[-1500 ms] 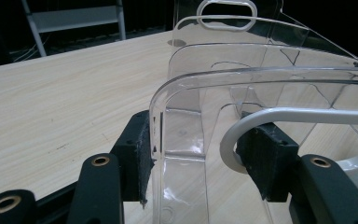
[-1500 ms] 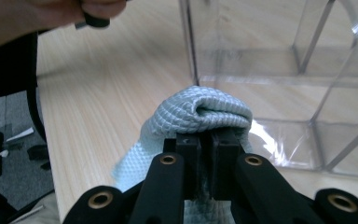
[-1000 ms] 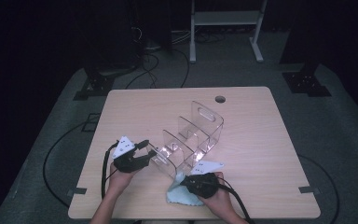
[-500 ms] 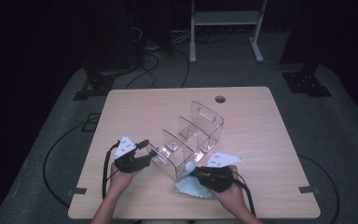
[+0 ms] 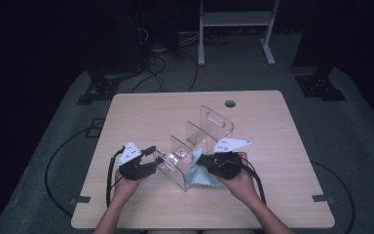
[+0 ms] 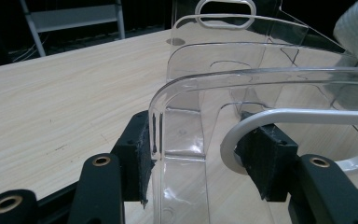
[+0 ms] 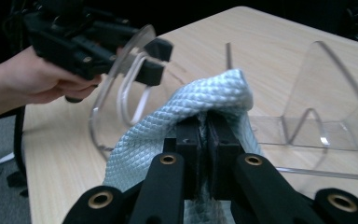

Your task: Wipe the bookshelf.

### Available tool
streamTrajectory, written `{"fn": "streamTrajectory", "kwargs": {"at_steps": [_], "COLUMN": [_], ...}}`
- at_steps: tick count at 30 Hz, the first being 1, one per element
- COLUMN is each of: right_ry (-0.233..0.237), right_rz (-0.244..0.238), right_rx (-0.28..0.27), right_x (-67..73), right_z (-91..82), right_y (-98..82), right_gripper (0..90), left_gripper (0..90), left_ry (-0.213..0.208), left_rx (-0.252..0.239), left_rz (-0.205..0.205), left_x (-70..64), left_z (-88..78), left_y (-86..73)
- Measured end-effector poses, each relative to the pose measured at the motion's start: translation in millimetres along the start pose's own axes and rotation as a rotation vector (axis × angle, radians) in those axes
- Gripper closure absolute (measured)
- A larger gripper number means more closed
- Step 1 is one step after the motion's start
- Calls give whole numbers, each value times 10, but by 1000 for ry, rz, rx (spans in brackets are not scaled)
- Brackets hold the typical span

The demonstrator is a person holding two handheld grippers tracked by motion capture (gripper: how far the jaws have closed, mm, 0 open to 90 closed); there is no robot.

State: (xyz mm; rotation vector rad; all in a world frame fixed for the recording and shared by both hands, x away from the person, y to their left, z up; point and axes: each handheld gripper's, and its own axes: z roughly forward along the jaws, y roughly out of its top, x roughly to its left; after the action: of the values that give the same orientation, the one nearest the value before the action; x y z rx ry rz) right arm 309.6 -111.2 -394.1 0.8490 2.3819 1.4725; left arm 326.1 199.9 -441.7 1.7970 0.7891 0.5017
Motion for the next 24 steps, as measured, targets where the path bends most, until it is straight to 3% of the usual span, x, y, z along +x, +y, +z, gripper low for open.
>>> {"fn": "streamTrajectory", "kwargs": {"at_steps": [7, 10, 14, 18, 24], "right_ry": [51, 91, 88, 23, 28], "right_rz": [6, -22, -24, 4, 13], "right_rx": [5, 24, 34, 36, 38], "right_x": [130, 268, 275, 120, 111], "right_z": [32, 64, 57, -3, 14], "right_y": [-23, -9, 10, 31, 26], "right_gripper": [847, 847, 846, 846, 847], "left_gripper": [465, 465, 465, 465, 464], "left_ry": [-20, -30, -36, -38, -30], "left_rx": [1, 2, 2, 1, 4], "left_rz": [6, 13, 16, 15, 16], "left_x": [7, 11, 16, 18, 8], "left_z": [-22, -28, -33, -32, -23], "left_y": [-5, -7, -9, -9, -3]}}
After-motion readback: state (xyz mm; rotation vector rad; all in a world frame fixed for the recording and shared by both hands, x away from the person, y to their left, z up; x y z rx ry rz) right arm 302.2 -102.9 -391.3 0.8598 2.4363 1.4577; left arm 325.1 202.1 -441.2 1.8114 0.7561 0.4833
